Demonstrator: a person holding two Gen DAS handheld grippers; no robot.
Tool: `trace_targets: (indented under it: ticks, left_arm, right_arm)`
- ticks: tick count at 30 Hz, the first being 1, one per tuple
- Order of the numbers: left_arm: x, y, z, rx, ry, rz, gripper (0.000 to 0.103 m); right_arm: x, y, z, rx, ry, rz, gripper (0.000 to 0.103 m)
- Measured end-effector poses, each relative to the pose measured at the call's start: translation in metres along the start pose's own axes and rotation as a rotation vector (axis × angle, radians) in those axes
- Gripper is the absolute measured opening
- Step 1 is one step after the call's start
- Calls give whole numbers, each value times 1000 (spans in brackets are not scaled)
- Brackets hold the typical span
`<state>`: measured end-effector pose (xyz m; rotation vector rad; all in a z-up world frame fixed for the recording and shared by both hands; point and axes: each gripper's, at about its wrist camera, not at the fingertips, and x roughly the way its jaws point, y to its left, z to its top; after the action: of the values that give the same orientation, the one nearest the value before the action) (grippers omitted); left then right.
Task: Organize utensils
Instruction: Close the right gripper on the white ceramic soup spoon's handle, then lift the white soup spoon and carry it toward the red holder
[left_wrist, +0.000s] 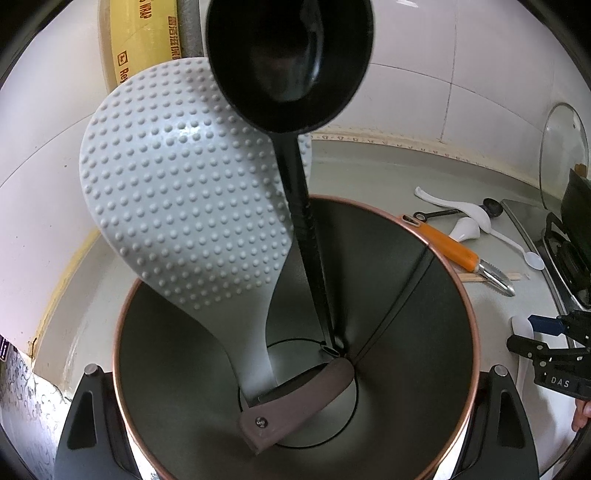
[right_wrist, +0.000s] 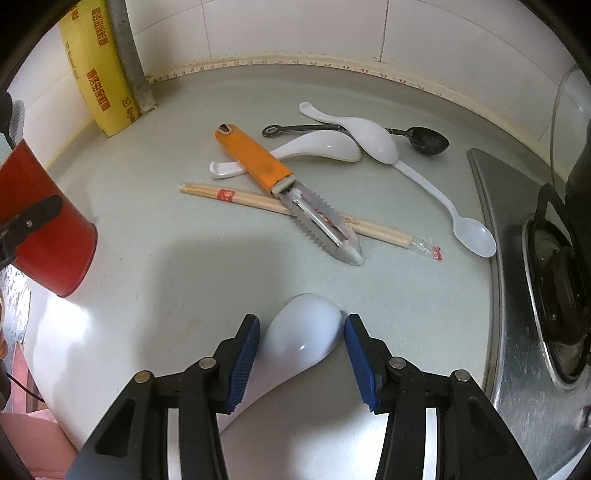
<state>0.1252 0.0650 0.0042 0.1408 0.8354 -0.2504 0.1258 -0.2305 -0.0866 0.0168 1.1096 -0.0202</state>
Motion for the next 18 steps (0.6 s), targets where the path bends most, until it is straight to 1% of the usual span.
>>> trace_targets:
  ticks: [6,9,12,14,15,18]
  left_arm:
    - [-5,-4,-4,25,7,-24,90]
    - [-9,-9,-6,35,8,-32,90]
    - [-13,-5,-6,39,8,-36,90]
    - [-14,-4,-7,40,8,-37,90]
    - [-15,-4,-7,40,8,-37,90]
    - [-15,-5,-7,38,8,-36,90]
  right_arm:
    - [-4,-5,-7,17,18,-16,51]
    - [-3,-5,-6,19,26,-22,51]
    - [-2,-3,-4,17,34,-22,51]
    - [-3,2,-3,3,38,-15,50]
    - [-5,2,-5,-2,36,-10,46]
    - [-5,4,-5,-6,37,6,44]
